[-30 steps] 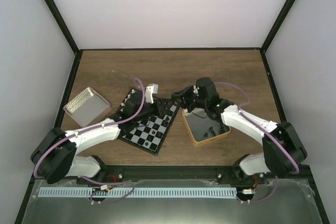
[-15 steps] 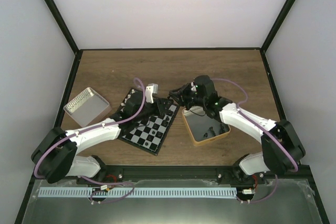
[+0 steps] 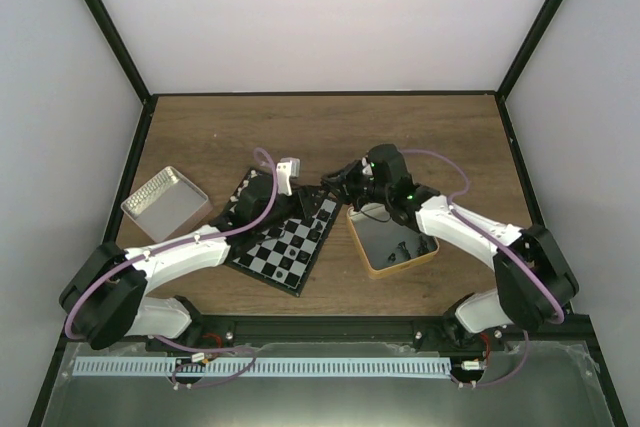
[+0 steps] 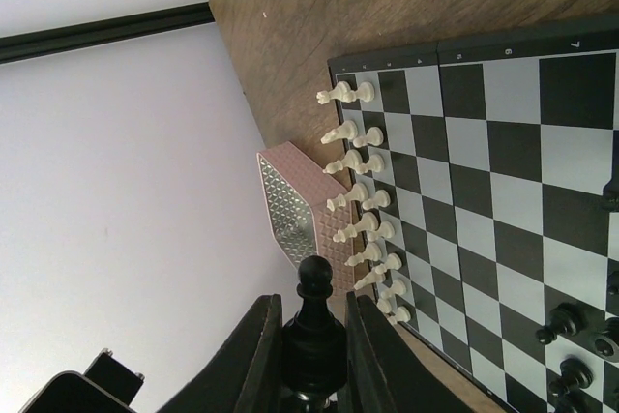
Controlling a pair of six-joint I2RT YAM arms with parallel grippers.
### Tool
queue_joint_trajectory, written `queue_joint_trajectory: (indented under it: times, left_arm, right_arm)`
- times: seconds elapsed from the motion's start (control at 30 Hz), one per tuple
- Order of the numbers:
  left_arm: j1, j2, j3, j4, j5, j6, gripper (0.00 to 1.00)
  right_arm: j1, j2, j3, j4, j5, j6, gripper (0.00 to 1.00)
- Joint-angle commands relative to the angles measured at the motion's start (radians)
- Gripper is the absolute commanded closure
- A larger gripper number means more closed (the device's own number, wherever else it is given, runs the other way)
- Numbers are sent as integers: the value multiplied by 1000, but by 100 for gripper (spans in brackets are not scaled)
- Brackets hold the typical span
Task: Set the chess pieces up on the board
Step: Pick up the chess piece from the storage box.
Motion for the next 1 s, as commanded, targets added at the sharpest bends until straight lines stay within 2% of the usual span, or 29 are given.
queue_joint_trajectory:
  times: [0.0, 0.07, 0.23, 0.37, 0.53, 0.67, 0.7, 0.83, 0.97]
  left_arm:
    - [-5, -15, 23, 50, -11, 18, 63]
    - [-5, -9, 26, 50, -8, 18, 67]
    - [-4, 10, 29, 42, 1, 18, 70]
    - [-5, 9, 36, 29, -11, 18, 81]
    - [-5, 12, 50, -14, -44, 56, 84]
    - [-4, 11, 52, -15, -46, 66, 92]
    - [-5, 11, 52, -16, -47, 69, 94]
    - [-4, 7, 56, -29, -51, 94, 96]
    - [0, -14, 50, -63, -34, 155, 96]
  right_arm:
    - [7, 10, 48, -11, -17, -19, 85]
    - [7, 11, 49, -11, -22, -21, 85]
    - [7, 17, 52, 2, -31, -21, 85]
    - [7, 21, 55, 5, -37, -26, 85]
    - [8, 22, 55, 8, -43, -25, 85]
    - [8, 25, 55, 13, -45, -28, 82]
    - [10, 27, 55, 19, -45, -34, 79]
    - [9, 45, 81, 22, -66, -110, 51]
    - [5, 31, 84, 11, -46, -203, 35]
